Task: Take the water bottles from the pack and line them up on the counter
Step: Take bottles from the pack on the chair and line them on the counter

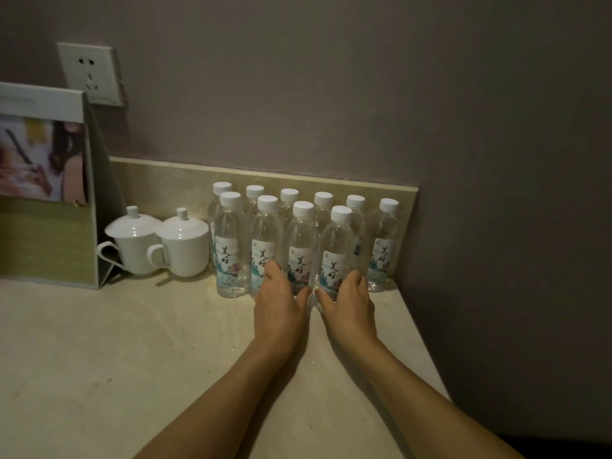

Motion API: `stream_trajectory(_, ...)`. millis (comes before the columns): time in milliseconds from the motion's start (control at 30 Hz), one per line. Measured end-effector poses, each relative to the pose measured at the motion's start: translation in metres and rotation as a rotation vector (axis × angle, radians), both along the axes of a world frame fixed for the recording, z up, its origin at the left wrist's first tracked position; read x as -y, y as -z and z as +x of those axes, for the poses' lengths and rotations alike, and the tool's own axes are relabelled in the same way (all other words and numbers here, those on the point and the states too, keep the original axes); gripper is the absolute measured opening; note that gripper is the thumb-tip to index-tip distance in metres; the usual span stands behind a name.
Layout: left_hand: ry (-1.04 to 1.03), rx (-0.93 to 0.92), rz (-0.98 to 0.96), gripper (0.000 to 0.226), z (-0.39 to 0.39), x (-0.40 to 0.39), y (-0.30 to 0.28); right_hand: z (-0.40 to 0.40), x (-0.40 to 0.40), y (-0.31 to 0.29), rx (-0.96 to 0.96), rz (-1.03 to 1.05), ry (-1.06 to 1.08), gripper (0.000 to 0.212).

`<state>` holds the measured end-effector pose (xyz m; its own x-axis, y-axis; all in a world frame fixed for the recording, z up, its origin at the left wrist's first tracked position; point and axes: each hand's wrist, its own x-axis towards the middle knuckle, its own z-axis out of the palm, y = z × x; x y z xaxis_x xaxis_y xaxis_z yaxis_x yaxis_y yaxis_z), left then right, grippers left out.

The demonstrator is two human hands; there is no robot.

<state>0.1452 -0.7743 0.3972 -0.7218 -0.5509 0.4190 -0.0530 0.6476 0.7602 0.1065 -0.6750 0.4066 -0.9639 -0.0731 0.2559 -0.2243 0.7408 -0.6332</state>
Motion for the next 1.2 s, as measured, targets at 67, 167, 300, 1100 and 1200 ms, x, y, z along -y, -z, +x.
stream_trajectory(67,0.006,0.000,-0.008,0.048,-0.0004,-0.0008,0.0003,-0.0004,0.0000,0.0005,0.000,-0.011,0.004,0.060)
stream_trajectory(167,0.005,0.012,-0.010,0.045,-0.0013,-0.0011,-0.0014,-0.0020,0.0003,-0.0013,0.009,-0.008,0.003,0.060)
stream_trajectory(300,0.008,0.024,-0.005,0.042,-0.0022,-0.0004,-0.0031,-0.0041,0.0011,-0.0029,0.012,0.000,-0.003,0.059)
stream_trajectory(1100,0.039,0.051,-0.100,0.037,-0.0028,0.0022,-0.0080,-0.0076,0.0072,-0.0078,0.011,0.065,0.012,0.058)
stream_trajectory(1200,0.042,0.071,-0.105,0.036,-0.0027,0.0016,-0.0092,-0.0088,0.0076,-0.0084,0.019,0.090,0.009,0.056)
